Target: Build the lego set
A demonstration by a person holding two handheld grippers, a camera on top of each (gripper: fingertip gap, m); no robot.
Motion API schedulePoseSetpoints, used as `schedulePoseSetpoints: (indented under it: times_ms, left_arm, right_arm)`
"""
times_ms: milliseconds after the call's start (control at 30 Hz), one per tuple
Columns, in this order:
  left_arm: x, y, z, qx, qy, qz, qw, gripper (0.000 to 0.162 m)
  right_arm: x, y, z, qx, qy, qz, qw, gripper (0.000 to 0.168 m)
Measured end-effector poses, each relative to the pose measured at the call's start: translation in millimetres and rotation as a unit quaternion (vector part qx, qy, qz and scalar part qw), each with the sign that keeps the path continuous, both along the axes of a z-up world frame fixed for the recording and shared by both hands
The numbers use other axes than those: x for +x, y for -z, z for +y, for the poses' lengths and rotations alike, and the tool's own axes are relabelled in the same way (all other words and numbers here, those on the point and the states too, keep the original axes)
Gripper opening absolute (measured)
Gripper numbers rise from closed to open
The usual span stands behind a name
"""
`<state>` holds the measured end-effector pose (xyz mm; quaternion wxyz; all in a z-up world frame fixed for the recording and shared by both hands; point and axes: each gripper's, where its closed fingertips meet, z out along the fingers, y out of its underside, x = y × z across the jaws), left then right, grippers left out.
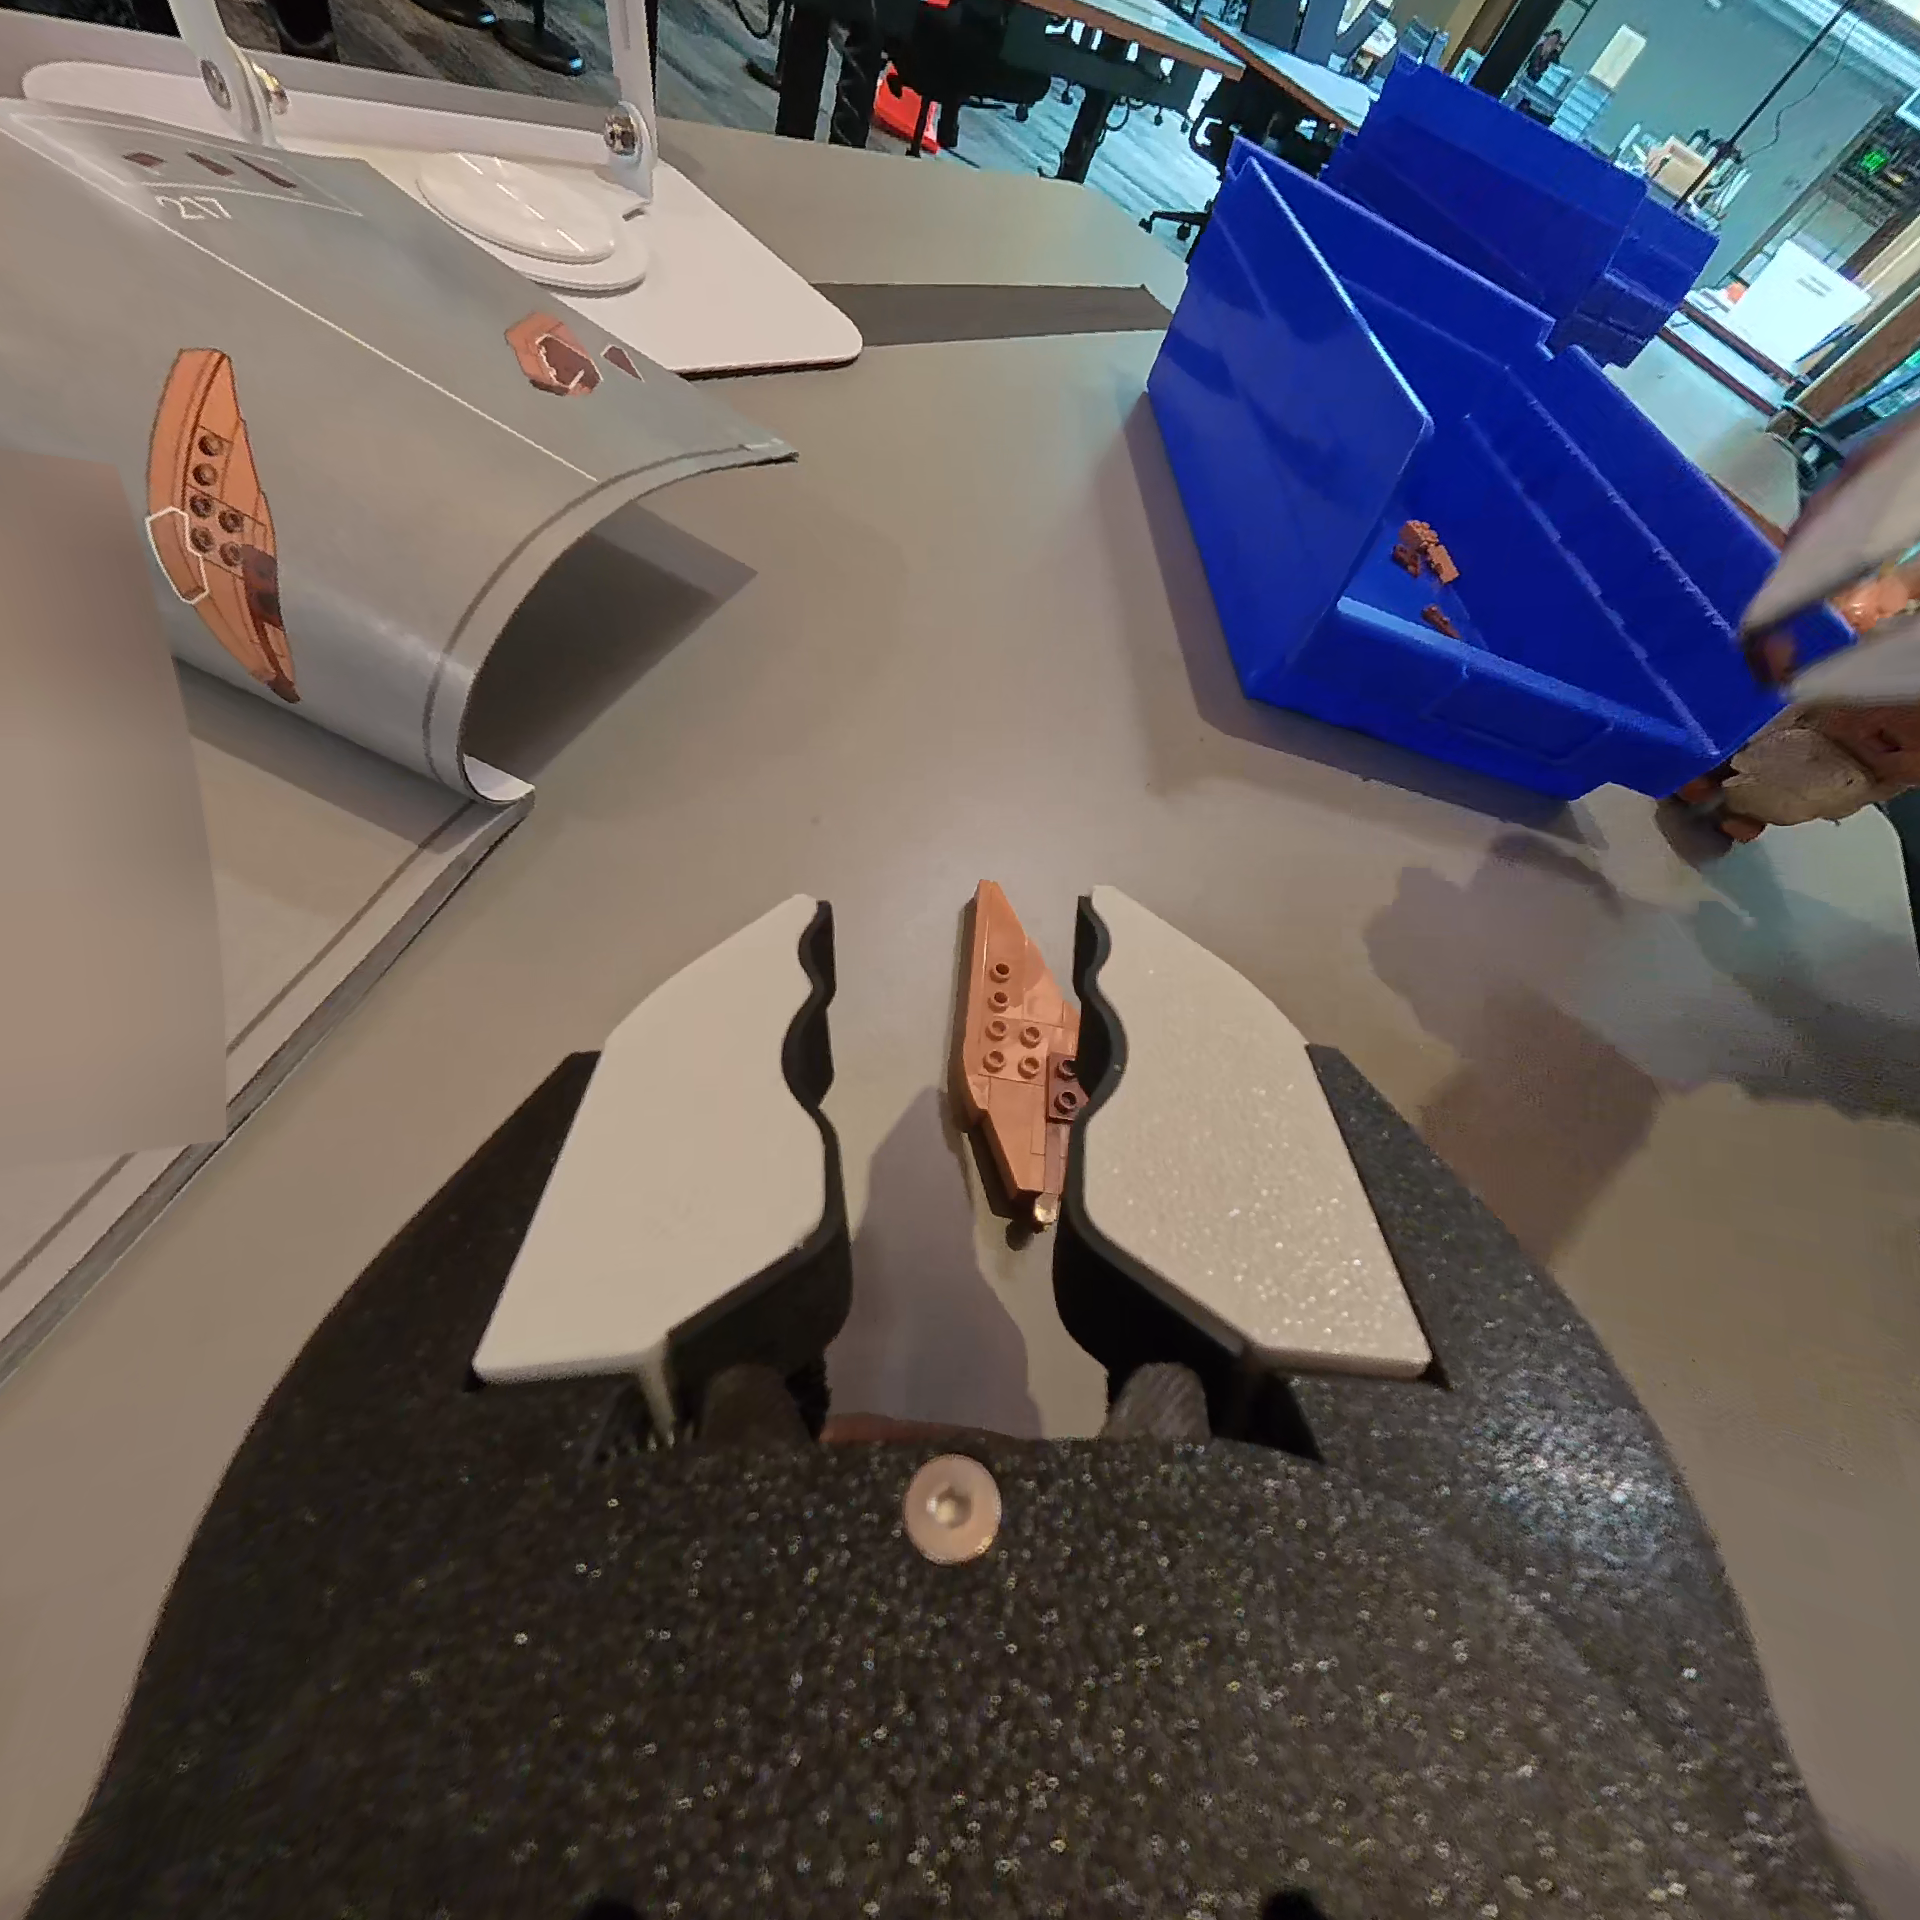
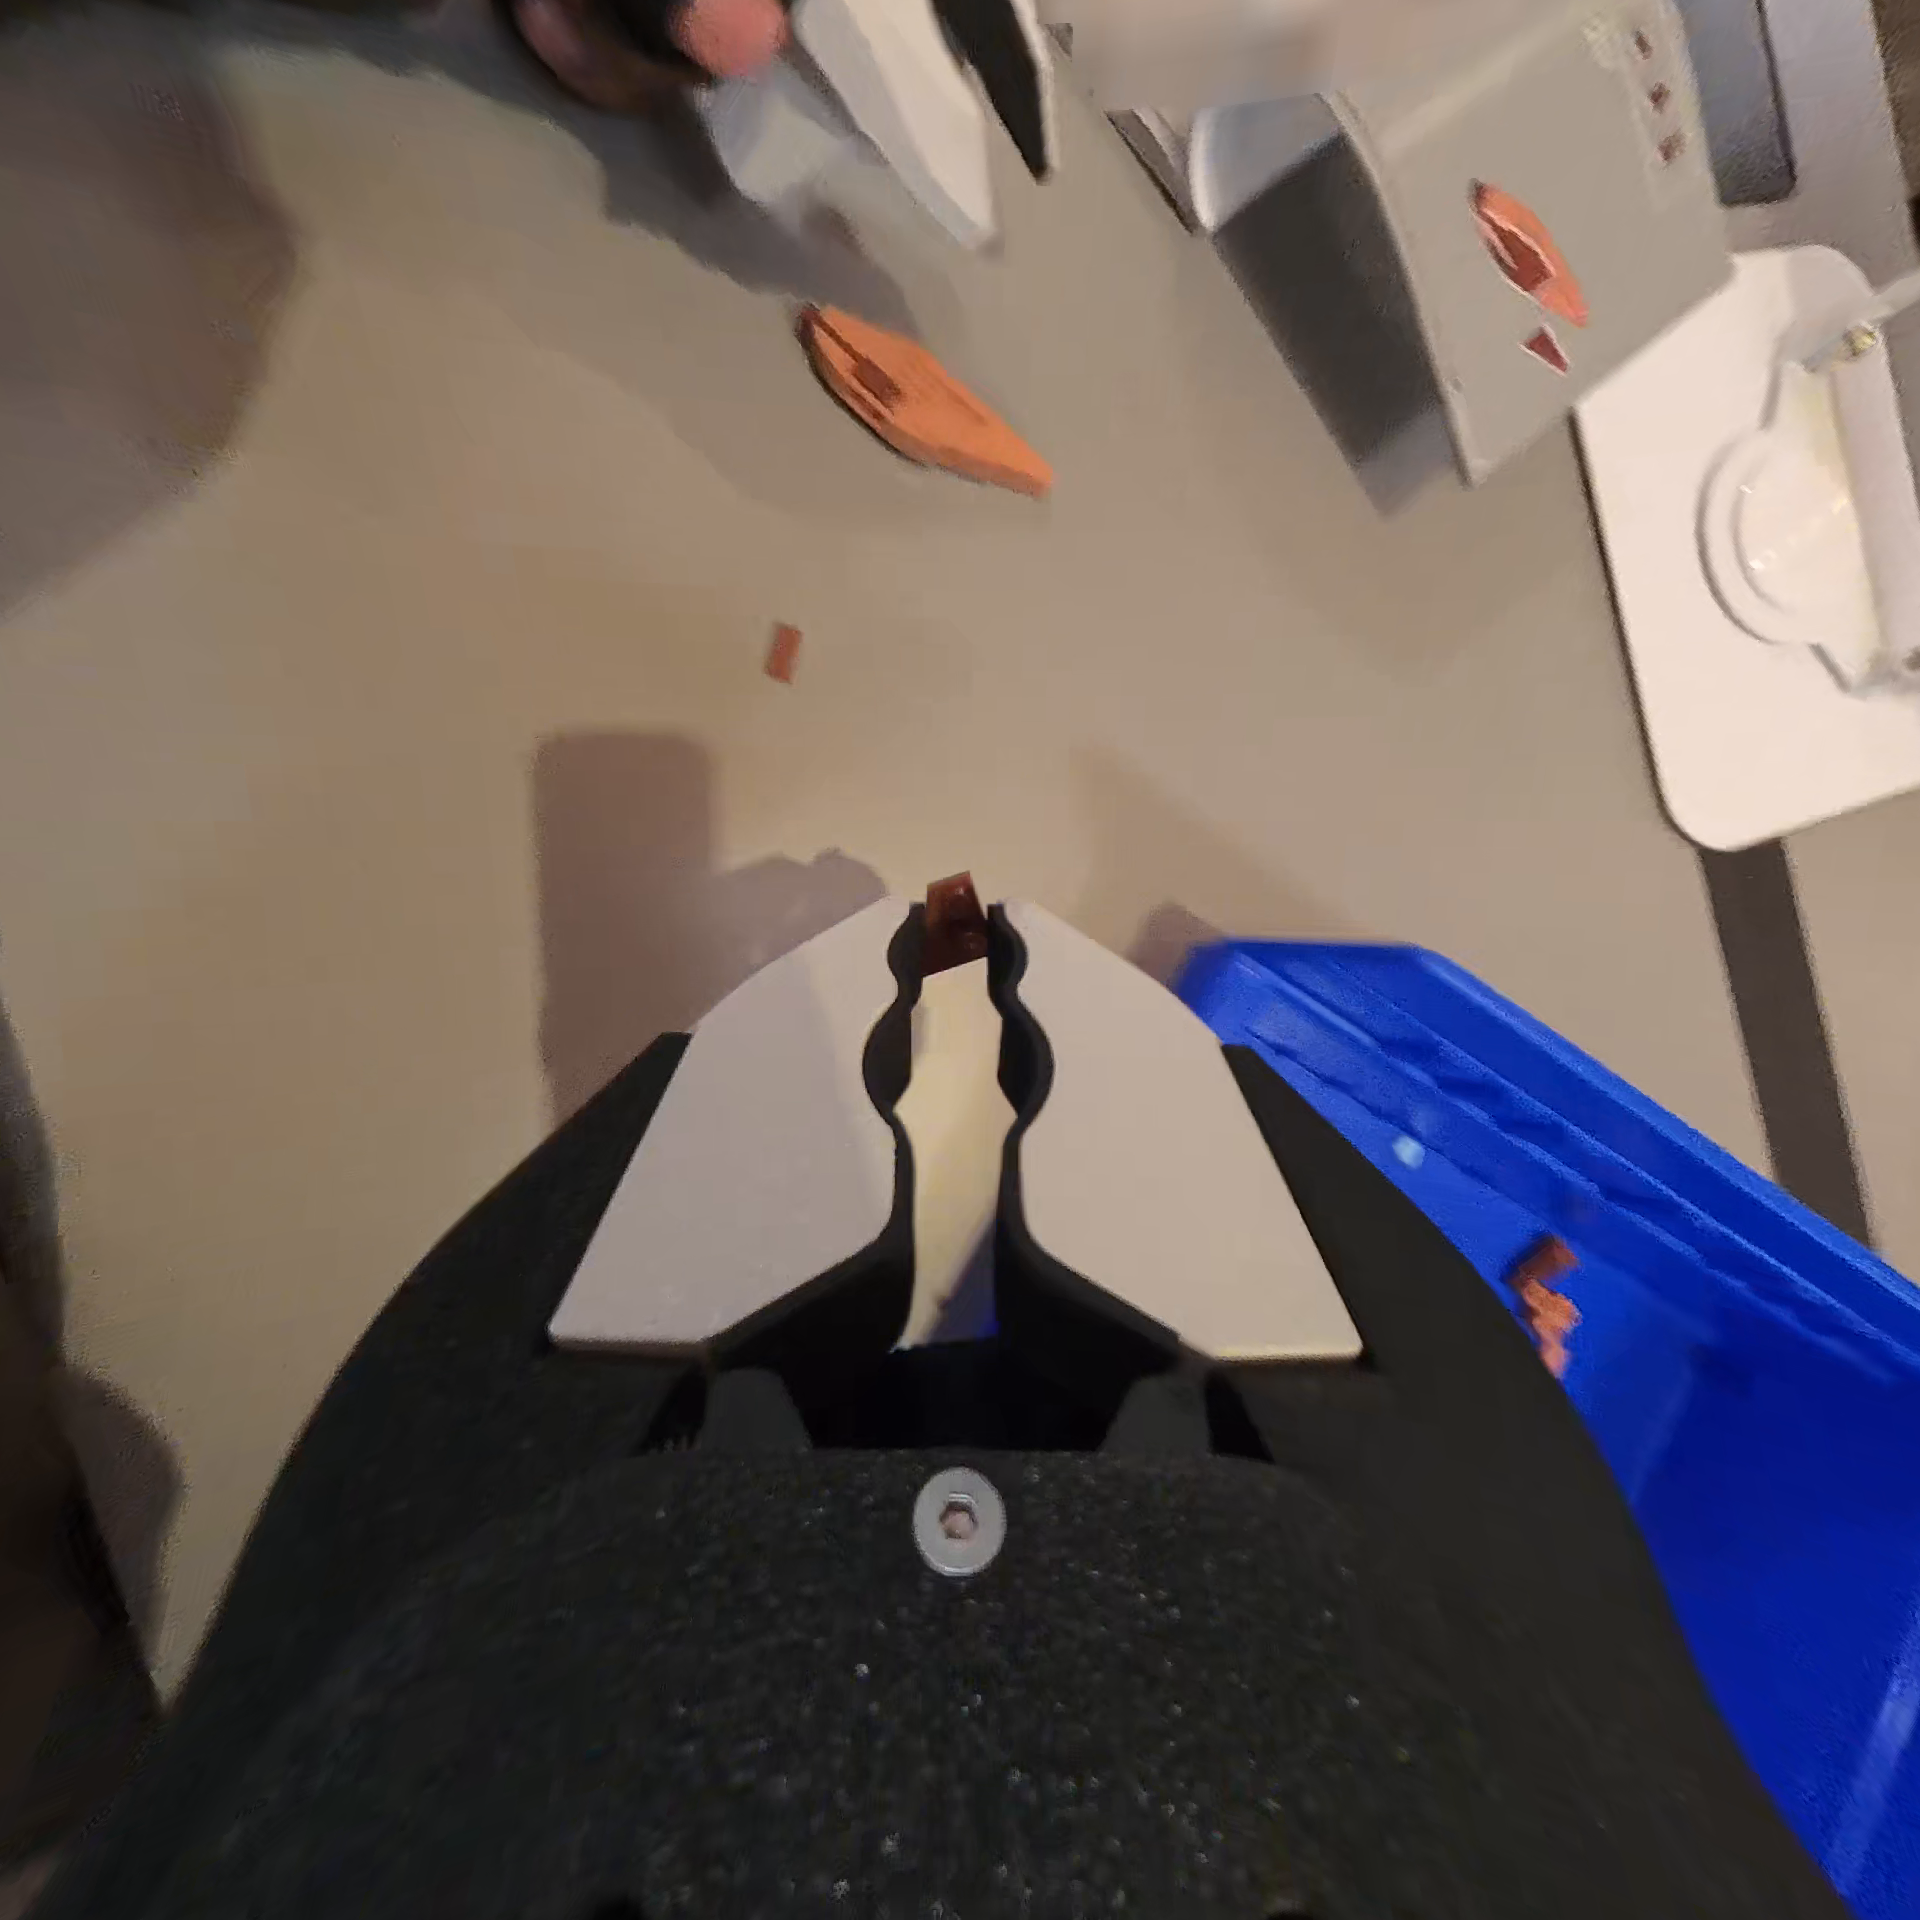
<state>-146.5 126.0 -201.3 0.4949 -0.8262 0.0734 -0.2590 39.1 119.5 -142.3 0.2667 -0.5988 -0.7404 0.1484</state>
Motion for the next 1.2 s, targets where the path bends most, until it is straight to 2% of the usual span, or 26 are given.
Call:
schedulePoseSetpoints:
  times_ms: [100,200,333,600,833,967,1200]
  left_arm:
    - [0.2,-2.1,-1.0,0.001,0.000,0.000,1.000,0.044]
    - [0.3,-3.2,-1.1,0.004,0.000,0.000,1.000,0.044]
    - [0.1,1.5,-0.6,-0.006,0.001,-0.002,1.000,0.044]
    - [-0.4,1.7,-0.2,-0.008,0.001,-0.009,1.000,0.044]
    - [-0.9,1.7,0.0,-0.009,0.001,-0.013,1.000,0.044]
    - [-1.1,1.8,-0.1,-0.009,0.001,-0.013,1.000,0.044]
    - [-1.2,1.8,-0.2,-0.008,0.001,-0.013,1.000,0.044]
  right_arm:
    - [-21.6,31.8,-30.9,0.000,0.008,0.025,1.000,0.011]
    - [-44.2,61.9,-45.8,-0.023,0.023,0.047,0.998,0.011]
    - [-59.7,80.0,-39.4,-0.008,0.044,0.060,0.997,0.011]
    - [-52.8,106.6,-32.8,-0.032,0.053,0.034,0.997,0.013]
    - [-51.2,101.6,-30.9,-0.053,0.057,0.066,0.995,0.023]
    - [-48.6,77.0,-24.8,-0.050,0.064,0.147,0.986,0.025]
    - [-26.8,49.0,-17.9,-0.063,0.100,0.302,0.946,0.026]
